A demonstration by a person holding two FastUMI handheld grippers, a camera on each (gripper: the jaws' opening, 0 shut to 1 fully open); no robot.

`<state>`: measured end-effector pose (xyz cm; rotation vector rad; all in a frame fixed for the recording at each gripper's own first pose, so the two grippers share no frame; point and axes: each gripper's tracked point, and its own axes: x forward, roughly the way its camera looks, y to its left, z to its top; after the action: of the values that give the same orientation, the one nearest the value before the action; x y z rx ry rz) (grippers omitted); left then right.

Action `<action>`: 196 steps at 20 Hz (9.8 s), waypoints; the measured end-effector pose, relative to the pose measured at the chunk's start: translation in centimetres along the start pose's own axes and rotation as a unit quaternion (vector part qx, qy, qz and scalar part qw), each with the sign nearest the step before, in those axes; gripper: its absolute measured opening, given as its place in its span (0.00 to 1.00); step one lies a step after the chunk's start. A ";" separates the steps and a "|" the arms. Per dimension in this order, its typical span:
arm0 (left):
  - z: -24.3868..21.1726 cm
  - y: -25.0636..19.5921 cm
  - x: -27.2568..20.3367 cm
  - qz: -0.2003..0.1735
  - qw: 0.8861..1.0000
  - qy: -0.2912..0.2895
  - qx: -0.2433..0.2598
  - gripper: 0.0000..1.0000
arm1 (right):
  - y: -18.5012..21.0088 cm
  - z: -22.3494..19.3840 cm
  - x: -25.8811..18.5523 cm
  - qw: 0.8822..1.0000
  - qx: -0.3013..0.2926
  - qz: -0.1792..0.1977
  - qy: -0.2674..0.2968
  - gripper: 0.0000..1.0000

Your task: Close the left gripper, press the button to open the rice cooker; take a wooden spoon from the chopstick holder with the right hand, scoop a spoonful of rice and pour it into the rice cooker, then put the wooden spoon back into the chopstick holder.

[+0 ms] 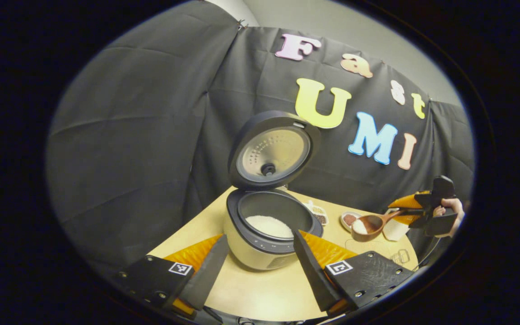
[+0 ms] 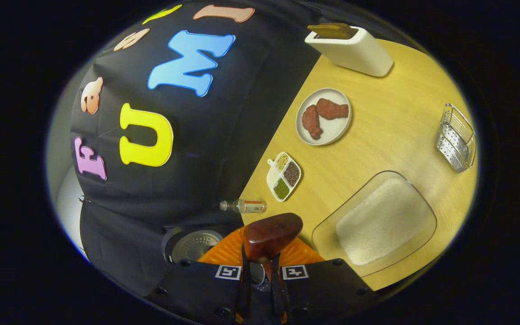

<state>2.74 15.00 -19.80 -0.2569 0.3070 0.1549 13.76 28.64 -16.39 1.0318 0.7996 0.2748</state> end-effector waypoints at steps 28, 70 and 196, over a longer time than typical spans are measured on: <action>-0.8 10.0 -0.5 0.130 0.991 0.003 -0.029 0.92 | 14.5 -13.1 14.5 0.879 -0.471 0.074 -0.008 0.19; -0.9 -3.7 1.5 -0.025 0.998 0.012 0.064 0.91 | 12.2 3.4 -5.2 0.847 -0.495 0.063 -0.183 0.19; 7.9 -24.4 -15.4 -0.098 0.971 -0.127 0.178 0.92 | -10.4 12.2 -39.9 0.793 -0.470 -0.139 -0.363 0.98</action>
<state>-4.93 -7.90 -2.08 0.0900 0.0506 -0.0644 -6.92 -6.84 -3.59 0.0092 0.0313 -0.0152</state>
